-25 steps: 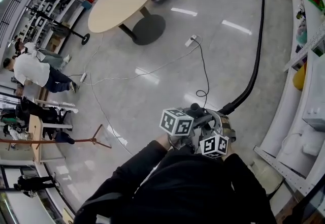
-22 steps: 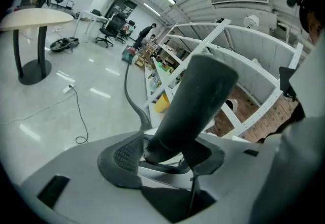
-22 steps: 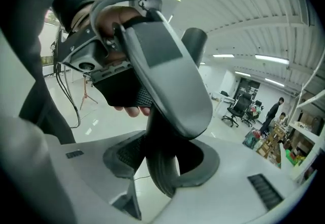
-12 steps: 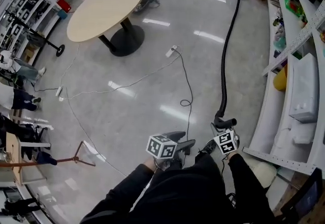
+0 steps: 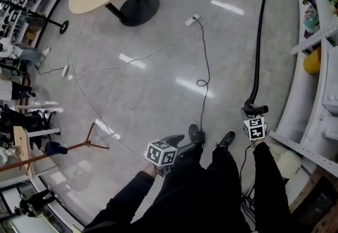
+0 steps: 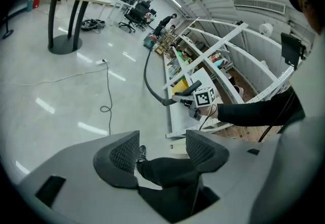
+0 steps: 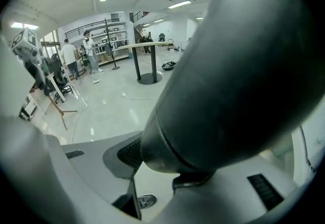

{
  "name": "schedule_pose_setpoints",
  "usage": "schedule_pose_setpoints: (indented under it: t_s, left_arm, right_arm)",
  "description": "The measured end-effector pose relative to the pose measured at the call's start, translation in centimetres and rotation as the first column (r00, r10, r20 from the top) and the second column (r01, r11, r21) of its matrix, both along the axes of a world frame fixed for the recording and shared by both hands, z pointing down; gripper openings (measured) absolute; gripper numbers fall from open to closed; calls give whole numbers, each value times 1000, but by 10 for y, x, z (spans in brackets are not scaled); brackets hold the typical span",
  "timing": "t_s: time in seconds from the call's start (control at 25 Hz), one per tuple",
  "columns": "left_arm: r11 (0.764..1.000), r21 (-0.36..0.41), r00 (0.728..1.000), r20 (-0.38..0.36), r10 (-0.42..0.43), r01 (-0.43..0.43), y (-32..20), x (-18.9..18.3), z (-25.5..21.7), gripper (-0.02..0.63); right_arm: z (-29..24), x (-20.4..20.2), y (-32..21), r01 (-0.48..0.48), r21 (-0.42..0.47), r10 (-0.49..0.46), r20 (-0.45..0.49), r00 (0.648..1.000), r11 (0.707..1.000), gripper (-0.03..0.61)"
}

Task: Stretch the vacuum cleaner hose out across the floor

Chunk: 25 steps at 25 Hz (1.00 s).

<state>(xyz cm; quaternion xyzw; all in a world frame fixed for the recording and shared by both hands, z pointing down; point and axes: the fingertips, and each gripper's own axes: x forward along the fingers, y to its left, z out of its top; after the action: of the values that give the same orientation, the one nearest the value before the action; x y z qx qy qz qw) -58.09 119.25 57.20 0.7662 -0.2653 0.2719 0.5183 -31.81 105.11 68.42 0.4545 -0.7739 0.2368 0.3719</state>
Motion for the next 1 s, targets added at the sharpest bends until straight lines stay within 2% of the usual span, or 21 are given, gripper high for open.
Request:
schedule_pose_setpoints:
  t_s: [0.12, 0.24, 0.36, 0.48, 0.6, 0.72, 0.92, 1.0]
  left_arm:
    - [1000, 3, 1000, 11, -14, 14, 1, 6, 6, 298]
    - [999, 18, 999, 26, -43, 43, 0, 28, 28, 298]
    - [1000, -1, 999, 42, -17, 17, 6, 71, 64, 298]
    - [999, -25, 999, 17, 31, -31, 19, 115, 89, 296]
    - [997, -28, 997, 17, 69, -69, 25, 141, 116, 296]
    - [996, -20, 996, 32, 87, -86, 21, 147, 145, 296]
    - [1000, -21, 998, 64, 22, -21, 7, 124, 181, 297]
    - [999, -9, 996, 78, 35, -34, 3, 126, 197, 297]
  right_arm:
    - [31, 13, -2, -43, 0, 43, 14, 999, 999, 164]
    - [72, 26, 2, -35, -13, 35, 28, 999, 999, 164]
    - [115, 40, 18, 10, -45, -9, 29, 1000, 999, 164]
    - [152, 44, 39, 91, -80, -90, 6, 996, 993, 164]
    - [192, 49, 45, 126, -106, -127, 0, 992, 986, 164]
    - [233, 55, 42, 117, -134, -118, 2, 993, 984, 164]
    - [298, 39, 45, 124, -197, -123, 15, 992, 973, 164]
    - [319, 38, 54, 139, -222, -141, 9, 990, 965, 164]
